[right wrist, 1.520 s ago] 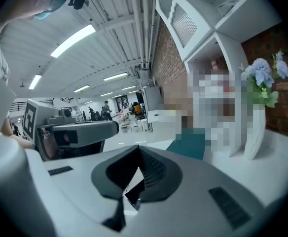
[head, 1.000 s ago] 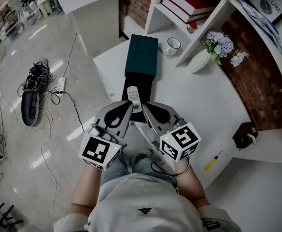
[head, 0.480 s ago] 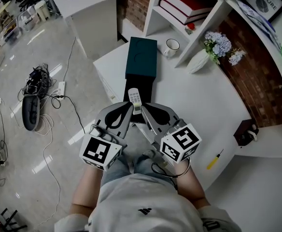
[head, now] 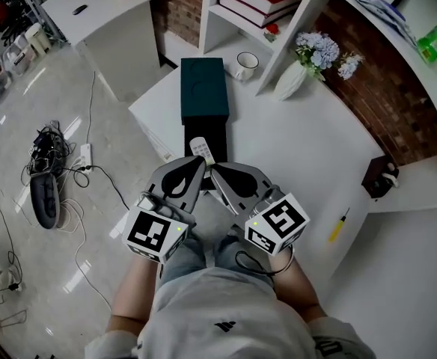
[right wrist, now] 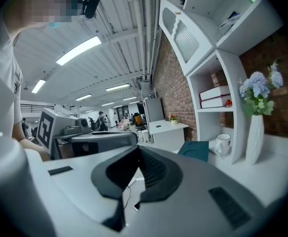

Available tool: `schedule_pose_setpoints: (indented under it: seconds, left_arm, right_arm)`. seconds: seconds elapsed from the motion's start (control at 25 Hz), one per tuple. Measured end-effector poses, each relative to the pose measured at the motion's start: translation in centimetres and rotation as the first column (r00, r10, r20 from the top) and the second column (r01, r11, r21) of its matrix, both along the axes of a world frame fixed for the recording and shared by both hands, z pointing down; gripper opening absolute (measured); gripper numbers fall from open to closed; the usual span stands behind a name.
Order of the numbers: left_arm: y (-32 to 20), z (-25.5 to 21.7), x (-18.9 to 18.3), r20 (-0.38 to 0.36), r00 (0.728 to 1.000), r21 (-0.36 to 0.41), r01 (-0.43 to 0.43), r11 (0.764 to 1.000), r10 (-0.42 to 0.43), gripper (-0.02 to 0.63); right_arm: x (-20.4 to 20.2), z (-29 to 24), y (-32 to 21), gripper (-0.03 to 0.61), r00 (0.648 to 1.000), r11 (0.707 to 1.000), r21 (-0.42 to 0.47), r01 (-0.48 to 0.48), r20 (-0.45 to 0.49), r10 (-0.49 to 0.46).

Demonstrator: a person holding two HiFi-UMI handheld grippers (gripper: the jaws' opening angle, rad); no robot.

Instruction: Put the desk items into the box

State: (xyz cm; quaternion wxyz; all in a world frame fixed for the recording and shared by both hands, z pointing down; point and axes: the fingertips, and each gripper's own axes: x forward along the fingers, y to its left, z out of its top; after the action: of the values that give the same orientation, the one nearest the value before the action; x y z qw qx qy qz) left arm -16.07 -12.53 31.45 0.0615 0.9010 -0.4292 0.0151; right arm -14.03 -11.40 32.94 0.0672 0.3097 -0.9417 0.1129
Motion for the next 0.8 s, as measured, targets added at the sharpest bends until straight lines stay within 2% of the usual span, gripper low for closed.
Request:
schedule_pose_setpoints:
  seconds: [0.2,0.4,0.6,0.8]
  left_arm:
    - [-0.3,0.1,2.1,0.002,0.993,0.005,-0.12,0.993,0.12,0.012]
    - [-0.3,0.3,4.9,0.003,0.972,0.006,-0.237,0.972,0.237,0.012]
    - [0.2,0.8,7.9,-0.005,0.938,-0.012,-0.346,0.938,0.346,0.012]
    - [0.8,1.1,10.8,-0.015,0.897,-0.021,-0.442,0.897,0.442,0.012]
  right_arm:
    - [2.0,0.1,-0.2,0.008,0.993,0.993,0.004,-0.118,-0.011,0.118]
    - [4.6,0.3,0.0,0.008,0.973,0.973,0.02,-0.232,-0.016,0.232]
    - [7.2,0.7,0.7,0.008,0.94,0.941,0.036,-0.338,-0.043,0.339]
    - [10.0,0.3,1.4,0.008,0.9,0.9,0.041,-0.434,-0.018,0.435]
